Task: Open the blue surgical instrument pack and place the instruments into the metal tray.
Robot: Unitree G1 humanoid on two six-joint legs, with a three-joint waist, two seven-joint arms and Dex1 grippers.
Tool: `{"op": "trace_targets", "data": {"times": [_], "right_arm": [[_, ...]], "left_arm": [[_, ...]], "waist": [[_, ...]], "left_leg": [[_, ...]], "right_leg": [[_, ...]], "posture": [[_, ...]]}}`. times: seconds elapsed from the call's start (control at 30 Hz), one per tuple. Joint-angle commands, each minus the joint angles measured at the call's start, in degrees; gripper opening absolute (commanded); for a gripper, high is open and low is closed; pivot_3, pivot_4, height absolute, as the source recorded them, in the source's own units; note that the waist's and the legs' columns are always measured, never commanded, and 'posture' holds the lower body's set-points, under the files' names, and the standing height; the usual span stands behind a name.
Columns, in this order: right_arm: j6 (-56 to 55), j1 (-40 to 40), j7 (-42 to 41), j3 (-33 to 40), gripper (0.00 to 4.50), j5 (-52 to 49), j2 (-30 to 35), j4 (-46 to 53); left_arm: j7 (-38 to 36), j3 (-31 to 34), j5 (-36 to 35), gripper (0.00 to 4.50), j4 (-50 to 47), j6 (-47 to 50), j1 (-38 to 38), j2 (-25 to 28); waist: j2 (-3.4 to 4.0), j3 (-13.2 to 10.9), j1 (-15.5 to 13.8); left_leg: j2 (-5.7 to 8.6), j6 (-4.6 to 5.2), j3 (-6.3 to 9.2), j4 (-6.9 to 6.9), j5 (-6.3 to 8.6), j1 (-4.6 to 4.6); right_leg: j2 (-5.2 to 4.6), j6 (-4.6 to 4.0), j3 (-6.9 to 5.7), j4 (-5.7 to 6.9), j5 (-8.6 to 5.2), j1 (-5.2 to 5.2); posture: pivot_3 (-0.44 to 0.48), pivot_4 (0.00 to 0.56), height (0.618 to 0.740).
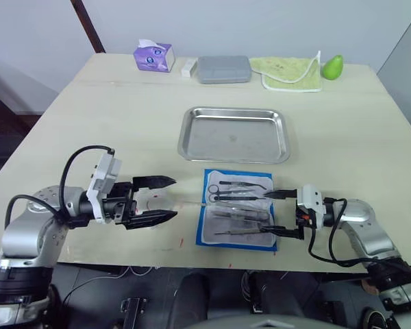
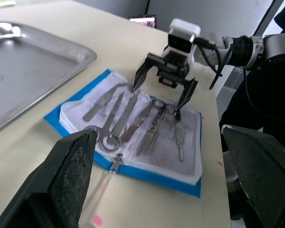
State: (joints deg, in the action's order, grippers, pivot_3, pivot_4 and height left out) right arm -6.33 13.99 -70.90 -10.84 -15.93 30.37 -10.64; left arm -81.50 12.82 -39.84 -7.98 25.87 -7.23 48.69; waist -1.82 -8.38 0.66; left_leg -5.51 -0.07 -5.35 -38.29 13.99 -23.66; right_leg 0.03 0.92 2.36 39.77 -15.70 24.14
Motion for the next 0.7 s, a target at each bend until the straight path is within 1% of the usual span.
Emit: {"op": "trace_targets", "data": {"times": [0.03, 0.13, 0.27, 0.4, 0.63, 0.7], "right_arm": [[-2.4, 0.1, 0.2, -1.3, 4.5, 3.0, -0.2, -3.7], [-3.6, 0.2, 0.3, -2.2, 4.5, 4.3, -0.4, -6.6], [-3.7, 0.1, 1.0, -3.1, 4.5, 4.5, -1.3, -8.1], [-3.4, 0.0, 1.1, -3.3, 4.5, 4.5, -1.6, -8.7], [-2.5, -0.1, 1.2, -2.4, 4.5, 3.3, -1.7, -7.6], [-2.7, 0.0, 1.2, -2.5, 4.5, 3.6, -1.7, -7.7]], "left_arm": [[-0.7, -0.6, -0.7, 4.47, -0.4, -0.6, -1.4, -0.4], [-0.9, -1.2, -0.6, 4.47, 0.4, -0.2, -2.3, -0.5], [-1.3, -2.4, -0.3, 4.47, 2.0, -0.3, -4.2, -0.6], [-1.5, -3.9, 1.4, 4.47, 3.8, -0.7, -6.1, -0.5], [-3.8, -7.1, 3.8, 4.47, 8.5, -3.1, -10.3, -1.4], [-3.7, -8.8, 6.0, 4.47, 9.9, -4.9, -11.5, -1.8]], "waist": [[-0.01, 0.0, 0.0], [-0.02, 0.0, 0.0], [-0.09, 0.1, 0.1], [-0.1, 0.1, 0.1], [-0.12, 0.1, 0.2], [-0.12, 0.1, 0.2]], "left_leg": [[0.0, 0.0, 0.01, 0.0, 0.0, 0.0], [0.0, 0.0, 0.01, 0.0, 0.0, 0.07], [-0.01, 0.0, 0.01, 0.04, 0.0, 0.31], [-0.01, 0.0, -0.14, 0.2, 0.0, 0.77], [-0.01, 0.0, -0.17, 0.21, 0.0, 0.8], [-0.01, 0.0, -0.18, 0.22, 0.0, 0.81]], "right_leg": [[0.0, 0.0, 0.0, 0.0, 0.0, -0.01], [0.0, 0.0, 0.0, 0.0, 0.0, -0.08], [0.02, -0.01, 0.0, 0.0, -0.01, -0.31], [0.02, -0.04, 0.12, -0.04, -0.03, -0.67], [0.04, -0.06, 0.15, -0.02, -0.04, -0.67], [0.04, -0.06, 0.16, -0.02, -0.04, -0.67]], "posture": [[0.0, 0.15, 0.74], [0.0, 0.15, 0.74], [0.0, 0.15, 0.74], [0.0, 0.15, 0.74], [0.0, 0.15, 0.74], [0.0, 0.15, 0.74]]}}
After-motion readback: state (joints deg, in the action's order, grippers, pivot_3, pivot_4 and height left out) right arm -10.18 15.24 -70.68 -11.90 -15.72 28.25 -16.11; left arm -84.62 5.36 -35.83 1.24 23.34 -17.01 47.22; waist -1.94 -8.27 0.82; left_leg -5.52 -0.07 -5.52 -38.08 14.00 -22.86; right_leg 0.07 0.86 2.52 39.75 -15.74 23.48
